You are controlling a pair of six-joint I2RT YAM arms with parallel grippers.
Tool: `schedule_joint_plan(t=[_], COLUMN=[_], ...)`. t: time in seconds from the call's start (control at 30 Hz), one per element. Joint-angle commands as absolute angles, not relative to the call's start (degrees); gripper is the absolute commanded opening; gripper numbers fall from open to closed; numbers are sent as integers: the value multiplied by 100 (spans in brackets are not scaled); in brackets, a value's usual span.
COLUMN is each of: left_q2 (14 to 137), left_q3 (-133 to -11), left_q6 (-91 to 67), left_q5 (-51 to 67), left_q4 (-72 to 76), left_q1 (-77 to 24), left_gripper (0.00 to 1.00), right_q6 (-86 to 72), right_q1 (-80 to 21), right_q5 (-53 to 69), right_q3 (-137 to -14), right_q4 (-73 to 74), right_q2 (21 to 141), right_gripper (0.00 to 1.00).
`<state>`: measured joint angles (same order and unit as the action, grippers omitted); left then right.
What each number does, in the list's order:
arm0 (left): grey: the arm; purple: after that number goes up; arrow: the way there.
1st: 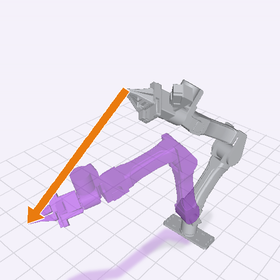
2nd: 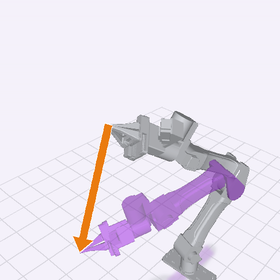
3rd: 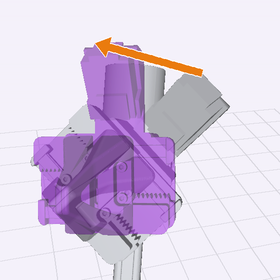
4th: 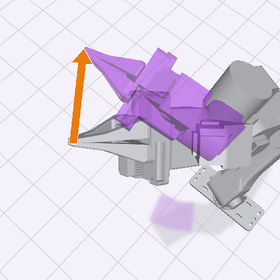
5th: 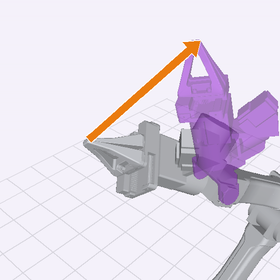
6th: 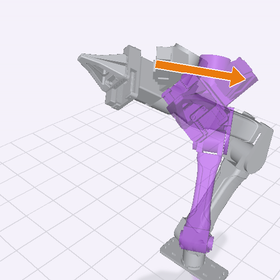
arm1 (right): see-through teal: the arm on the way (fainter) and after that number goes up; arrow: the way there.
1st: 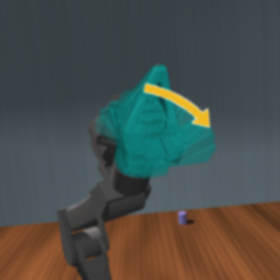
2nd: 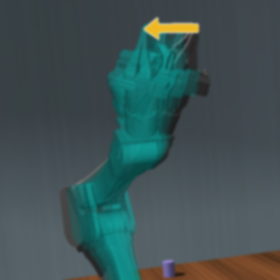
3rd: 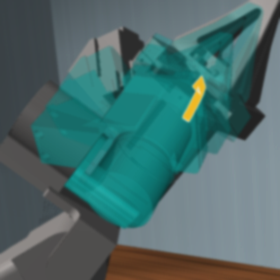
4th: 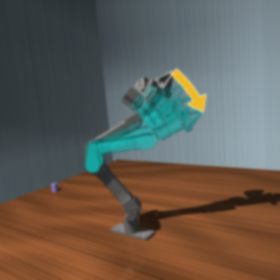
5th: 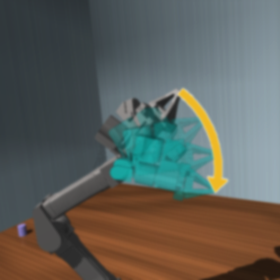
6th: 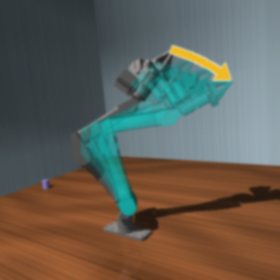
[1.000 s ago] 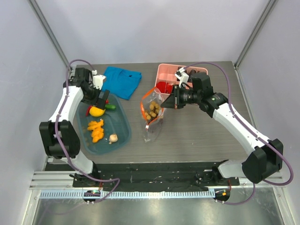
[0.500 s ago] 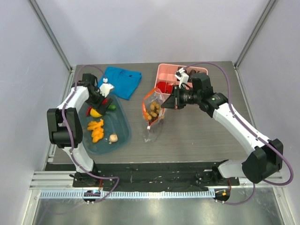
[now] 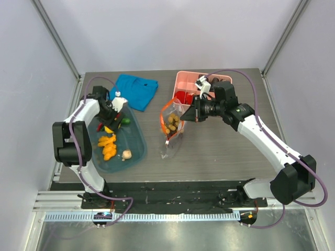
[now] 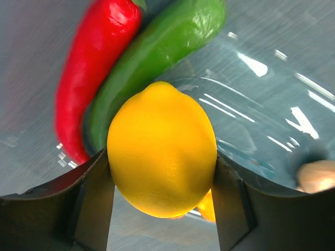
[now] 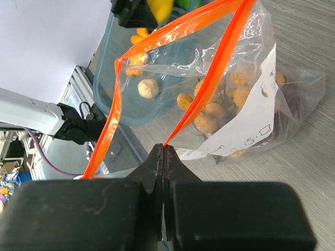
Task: Place the food in the zip-top bag and seal the zipper
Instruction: Pick up the fake fruit from the bin, then place the fake fruit in the zipper food storage bag.
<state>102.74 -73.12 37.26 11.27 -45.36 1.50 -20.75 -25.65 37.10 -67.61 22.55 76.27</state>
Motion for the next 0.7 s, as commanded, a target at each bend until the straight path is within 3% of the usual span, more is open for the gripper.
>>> schedule_joint_plan(t=[0.0,0.23,0.37,0.67], left_q2=[9476,8807,8605,8684], left_q3=[-7997,-9716,-10554,-10293], left_q6=[3086,1734,573,-1142], left_q5=[1573,2442,2628,2549], left_q4=[-4719,-5343,-5152,-4360], left_q1=[167,-386,-1551,-3206], left_gripper=[48,43,44,47], right_q6=[-1907,-1933,-1951,-1986], right_q1=[-2558,-2558,-2558,-2549], right_q5=[3656,3674,3674,3656], right_q3=[-6952,-6961,-7057,-7146], right_q4=[2215,2232,2224,2215], right_q2=[7576,7629,7690,7629], right_gripper=[1,1,1,1])
